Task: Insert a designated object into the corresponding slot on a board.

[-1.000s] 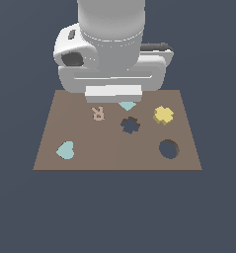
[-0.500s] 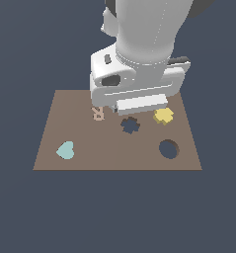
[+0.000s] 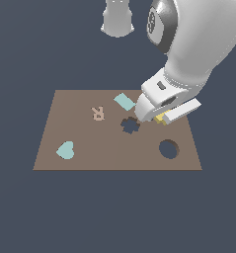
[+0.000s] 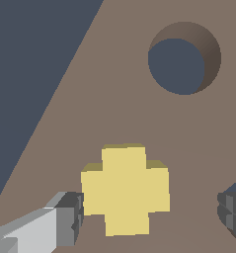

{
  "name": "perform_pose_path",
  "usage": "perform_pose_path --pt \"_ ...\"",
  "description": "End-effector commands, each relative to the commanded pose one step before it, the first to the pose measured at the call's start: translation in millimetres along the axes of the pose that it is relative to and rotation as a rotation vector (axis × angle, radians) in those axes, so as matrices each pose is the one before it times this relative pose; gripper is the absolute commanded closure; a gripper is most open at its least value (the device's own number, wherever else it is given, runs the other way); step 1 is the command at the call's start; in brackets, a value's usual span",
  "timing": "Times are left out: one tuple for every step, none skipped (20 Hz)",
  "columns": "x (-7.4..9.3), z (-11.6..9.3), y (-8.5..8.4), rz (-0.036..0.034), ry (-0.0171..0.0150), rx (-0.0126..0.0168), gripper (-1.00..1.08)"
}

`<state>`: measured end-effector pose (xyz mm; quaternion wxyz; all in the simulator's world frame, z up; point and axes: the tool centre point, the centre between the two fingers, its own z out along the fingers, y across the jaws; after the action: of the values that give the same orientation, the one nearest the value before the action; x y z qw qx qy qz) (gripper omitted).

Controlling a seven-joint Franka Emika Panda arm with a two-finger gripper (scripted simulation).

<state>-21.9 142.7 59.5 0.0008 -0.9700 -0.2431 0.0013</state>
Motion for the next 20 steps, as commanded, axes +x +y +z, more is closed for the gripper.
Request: perform_pose_path --pt "1.96 7.35 -11.65 -0.03794 0.00267 -0.00071 -0.92" --pt "0.31 1.58 -2.54 -0.00769 0.00010 -0.00013 -0.92" --pt "0.13 0.93 -1.43 -0.00441 -0.00002 -0.00024 -0.92" --pt "-0.06 0.29 -0.31 -0.00113 -0.00015 -0.00036 -0.92" --pt "-0.25 -0.34 0.79 0.00212 -0.00027 -0.00046 -0.92" --pt "-0.12 -0.30 0.52 0.00153 -0.00012 -0.00019 -0.92" --pt "-0.03 0.33 -1.15 -0.00059 -0.00116 0.00146 -0.92" --pt "0.00 0.41 0.02 0.00000 0.00000 0.00000 -0.92" --pt "0.01 1.24 0.05 0.00000 0.00000 0.00000 -0.92" --pt "0.01 2.06 0.09 0.00000 0.00000 0.00000 -0.92" --pt "-0.06 2.58 0.23 0.00022 0.00036 -0.00054 -0.92" --pt "-0.03 3.72 0.16 0.00000 0.00000 0.00000 -0.92" --pt "-0.10 3.42 0.23 0.00018 0.00035 -0.00057 -0.92" --pt "-0.07 2.89 0.12 0.00000 0.00000 0.00000 -0.92" --pt "-0.06 2.07 0.08 0.00000 0.00000 0.00000 -0.92" --pt "-0.06 1.03 0.09 0.00009 0.00024 -0.00041 -0.92" --pt "-0.01 0.41 0.02 0.00000 0.00000 0.00000 -0.92" --pt "0.00 0.00 0.00 0.00000 0.00000 0.00000 1.08" --pt "0.00 0.00 0.00 0.00000 0.00000 0.00000 1.08" --pt "0.00 0.00 0.00 0.00000 0.00000 0.00000 1.08"
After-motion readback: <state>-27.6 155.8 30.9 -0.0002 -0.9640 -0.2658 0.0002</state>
